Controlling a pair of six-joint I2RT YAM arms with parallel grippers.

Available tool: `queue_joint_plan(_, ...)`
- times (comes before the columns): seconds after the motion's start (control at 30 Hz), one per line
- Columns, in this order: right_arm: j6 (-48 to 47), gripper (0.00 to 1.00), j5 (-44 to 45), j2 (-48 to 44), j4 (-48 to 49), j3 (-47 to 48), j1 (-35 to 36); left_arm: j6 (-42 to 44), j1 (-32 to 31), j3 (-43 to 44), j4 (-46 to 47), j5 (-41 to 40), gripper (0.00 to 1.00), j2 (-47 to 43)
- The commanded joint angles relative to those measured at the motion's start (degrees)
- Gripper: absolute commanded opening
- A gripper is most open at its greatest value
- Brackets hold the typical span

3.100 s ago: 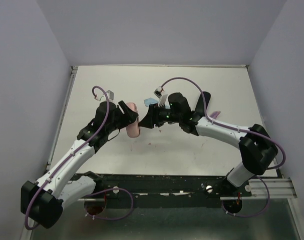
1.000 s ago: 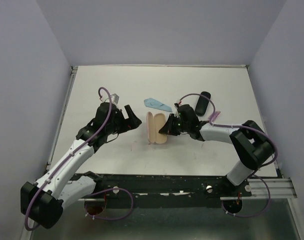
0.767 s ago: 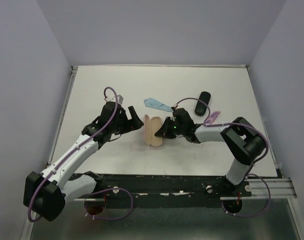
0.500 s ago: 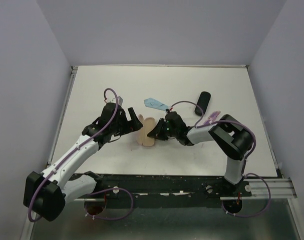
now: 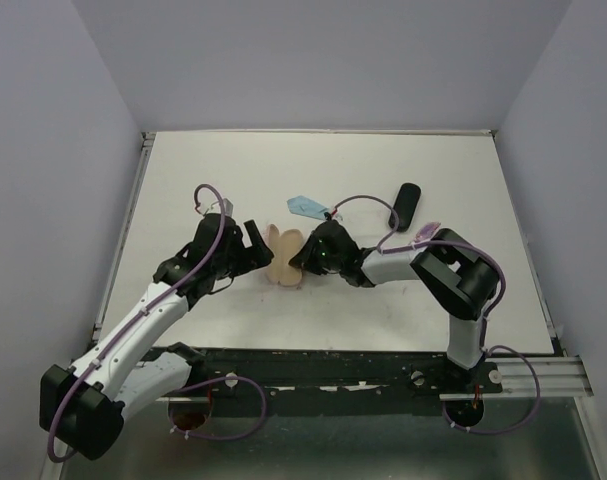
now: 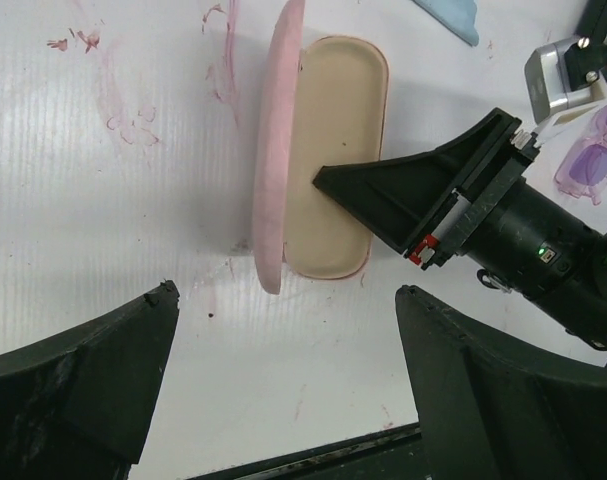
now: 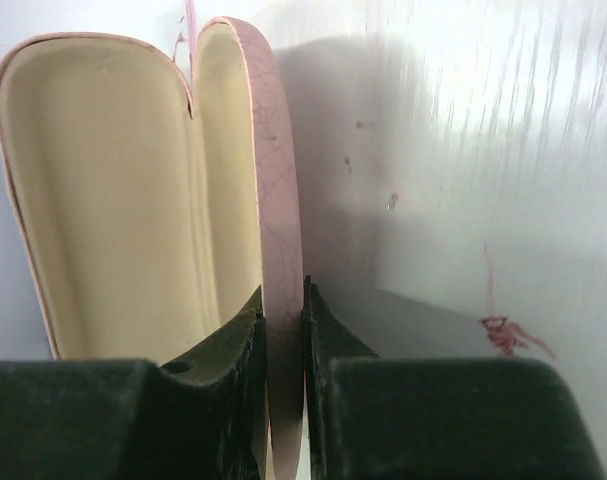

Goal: Organize the sunglasses
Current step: Place the opened sunglasses case at the center of the board.

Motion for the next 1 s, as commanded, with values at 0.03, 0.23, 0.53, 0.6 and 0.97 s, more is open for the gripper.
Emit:
queue_joint_plan(0.03,-17.2,0.20,5.7,-1.6,-19.4,7.7,0.2,0.3,-0.2,-1.3,-1.4,-2.7,0.99,-2.3)
queue_joint_plan(0.23,-45.5,0.14,-2.4,1.5,-33.1,18.5,-0.6,0.3,-0.2,-2.8,-1.1,-2.7,0.99,-4.9)
queue_joint_plan(0.53,-88.9,0.18,-15.9,2.9,-46.6,26.9,-1.8,0.2,-0.1,-7.7,0.1,-2.4,0.99,-11.7)
queue_joint_plan(0.6,-91.7,0.19,-16.5,4.6,-48.6,29.7,-2.5,-0.2,-0.1,-8.9,0.8,-1.9,0.99,-12.6)
queue_joint_plan(0.97,-93.1,0.55,-20.9,13.9,-54.6,41.2,-3.9,-1.0,-0.1,-9.7,0.1,-2.4,0.99,-13.2)
